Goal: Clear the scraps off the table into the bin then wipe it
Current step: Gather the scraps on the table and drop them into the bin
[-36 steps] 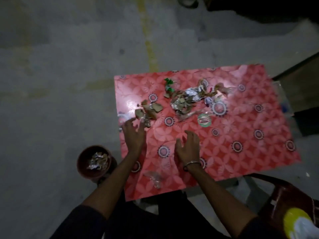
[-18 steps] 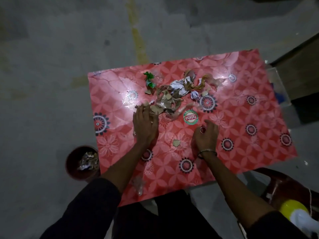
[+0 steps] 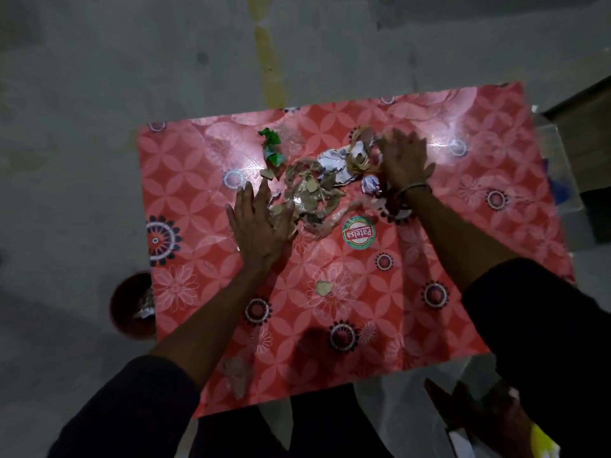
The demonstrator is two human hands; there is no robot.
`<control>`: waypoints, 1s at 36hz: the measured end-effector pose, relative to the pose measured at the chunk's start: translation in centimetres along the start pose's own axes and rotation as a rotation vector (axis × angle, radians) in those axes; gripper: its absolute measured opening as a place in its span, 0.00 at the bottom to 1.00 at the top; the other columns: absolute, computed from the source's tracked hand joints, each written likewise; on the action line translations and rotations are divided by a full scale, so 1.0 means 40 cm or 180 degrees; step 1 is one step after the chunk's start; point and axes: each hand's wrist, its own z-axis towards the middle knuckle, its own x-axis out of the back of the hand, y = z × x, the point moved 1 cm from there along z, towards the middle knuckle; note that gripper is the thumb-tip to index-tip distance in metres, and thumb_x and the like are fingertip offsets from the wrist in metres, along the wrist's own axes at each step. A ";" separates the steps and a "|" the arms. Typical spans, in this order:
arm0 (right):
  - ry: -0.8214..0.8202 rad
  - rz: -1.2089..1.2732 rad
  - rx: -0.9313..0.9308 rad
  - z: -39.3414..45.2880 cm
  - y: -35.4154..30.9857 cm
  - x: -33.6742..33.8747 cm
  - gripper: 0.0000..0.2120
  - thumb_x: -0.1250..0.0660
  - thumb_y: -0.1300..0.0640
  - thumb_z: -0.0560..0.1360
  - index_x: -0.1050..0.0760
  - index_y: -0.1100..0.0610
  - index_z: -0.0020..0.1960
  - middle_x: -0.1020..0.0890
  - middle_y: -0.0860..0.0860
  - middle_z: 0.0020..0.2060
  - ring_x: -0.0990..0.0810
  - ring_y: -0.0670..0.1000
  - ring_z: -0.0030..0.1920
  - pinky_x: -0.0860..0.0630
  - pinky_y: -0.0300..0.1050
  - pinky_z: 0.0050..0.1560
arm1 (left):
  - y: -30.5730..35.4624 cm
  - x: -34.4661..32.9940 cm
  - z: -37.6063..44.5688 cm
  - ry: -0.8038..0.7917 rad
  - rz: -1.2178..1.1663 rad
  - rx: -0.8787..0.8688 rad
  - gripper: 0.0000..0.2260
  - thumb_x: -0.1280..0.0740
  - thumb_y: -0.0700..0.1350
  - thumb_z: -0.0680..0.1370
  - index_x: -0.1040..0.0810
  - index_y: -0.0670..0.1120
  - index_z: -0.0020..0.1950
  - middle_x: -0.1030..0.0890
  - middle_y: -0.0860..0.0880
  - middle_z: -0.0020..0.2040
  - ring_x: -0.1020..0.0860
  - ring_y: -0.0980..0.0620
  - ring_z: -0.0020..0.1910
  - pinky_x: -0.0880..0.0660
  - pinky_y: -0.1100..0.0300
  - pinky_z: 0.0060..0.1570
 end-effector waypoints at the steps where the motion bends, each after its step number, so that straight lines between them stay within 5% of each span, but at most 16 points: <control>1: -0.0051 0.0017 0.0147 -0.012 -0.008 -0.020 0.37 0.54 0.23 0.75 0.36 0.38 0.78 0.46 0.46 0.84 0.53 0.52 0.84 0.62 0.72 0.78 | 0.014 -0.001 -0.001 0.0070 -0.0055 0.0040 0.34 0.45 0.68 0.82 0.36 0.52 0.85 0.38 0.45 0.86 0.44 0.45 0.86 0.54 0.36 0.85; 9: -0.0174 0.0382 0.1021 -0.169 -0.033 -0.161 0.29 0.53 0.31 0.82 0.34 0.41 0.78 0.43 0.48 0.84 0.49 0.51 0.84 0.63 0.71 0.79 | 0.046 -0.048 0.029 -0.0007 -0.0203 -0.0063 0.37 0.49 0.69 0.81 0.32 0.47 0.83 0.32 0.44 0.83 0.39 0.44 0.85 0.51 0.37 0.85; 12: -0.0033 0.0797 0.1131 -0.207 -0.031 -0.173 0.29 0.47 0.31 0.82 0.32 0.44 0.77 0.34 0.48 0.80 0.38 0.51 0.80 0.43 0.70 0.78 | 0.048 -0.048 0.018 0.0149 -0.0381 -0.0090 0.35 0.47 0.68 0.82 0.30 0.47 0.81 0.28 0.44 0.80 0.33 0.43 0.81 0.41 0.34 0.81; 16: 0.0631 0.1136 0.1021 -0.178 -0.033 -0.155 0.29 0.43 0.29 0.80 0.28 0.49 0.69 0.27 0.51 0.69 0.23 0.54 0.64 0.21 0.64 0.60 | 0.051 -0.031 0.017 0.0445 -0.0473 0.0042 0.35 0.45 0.67 0.82 0.34 0.47 0.83 0.32 0.45 0.83 0.36 0.46 0.82 0.41 0.37 0.82; 18: 0.0639 0.1148 0.0872 -0.152 -0.034 -0.143 0.30 0.45 0.26 0.79 0.32 0.43 0.72 0.28 0.49 0.72 0.24 0.55 0.67 0.24 0.66 0.64 | 0.053 -0.032 0.027 0.0336 -0.0499 0.0084 0.36 0.46 0.67 0.82 0.37 0.48 0.85 0.36 0.45 0.85 0.39 0.47 0.84 0.46 0.39 0.84; 21: 0.0214 0.0950 0.0773 -0.141 -0.050 -0.145 0.35 0.50 0.23 0.77 0.34 0.42 0.75 0.31 0.48 0.77 0.34 0.53 0.78 0.43 0.68 0.78 | 0.053 -0.047 0.041 0.0176 -0.0468 0.0030 0.36 0.47 0.67 0.82 0.36 0.48 0.85 0.34 0.46 0.84 0.39 0.47 0.85 0.49 0.38 0.85; 25: -0.0245 0.0358 0.1111 -0.175 -0.073 -0.170 0.32 0.51 0.27 0.80 0.31 0.44 0.75 0.38 0.48 0.82 0.43 0.50 0.82 0.64 0.67 0.80 | 0.070 -0.058 0.033 0.0170 -0.0641 0.0153 0.35 0.46 0.66 0.82 0.35 0.49 0.84 0.33 0.45 0.84 0.40 0.47 0.85 0.50 0.40 0.85; 30: -0.0241 0.0619 0.1294 -0.256 -0.048 -0.200 0.29 0.49 0.34 0.82 0.27 0.49 0.73 0.31 0.48 0.78 0.38 0.48 0.80 0.59 0.66 0.81 | 0.070 -0.069 -0.007 0.0083 -0.0650 -0.0101 0.33 0.44 0.64 0.82 0.32 0.46 0.83 0.32 0.43 0.83 0.39 0.44 0.85 0.51 0.44 0.85; 36: 0.0233 0.1364 0.0932 -0.342 -0.077 -0.235 0.19 0.43 0.45 0.80 0.21 0.56 0.58 0.17 0.50 0.58 0.23 0.53 0.63 0.43 0.72 0.74 | 0.083 -0.106 -0.046 -0.0108 -0.1032 -0.0368 0.23 0.42 0.56 0.86 0.25 0.44 0.75 0.22 0.44 0.73 0.26 0.43 0.73 0.31 0.40 0.74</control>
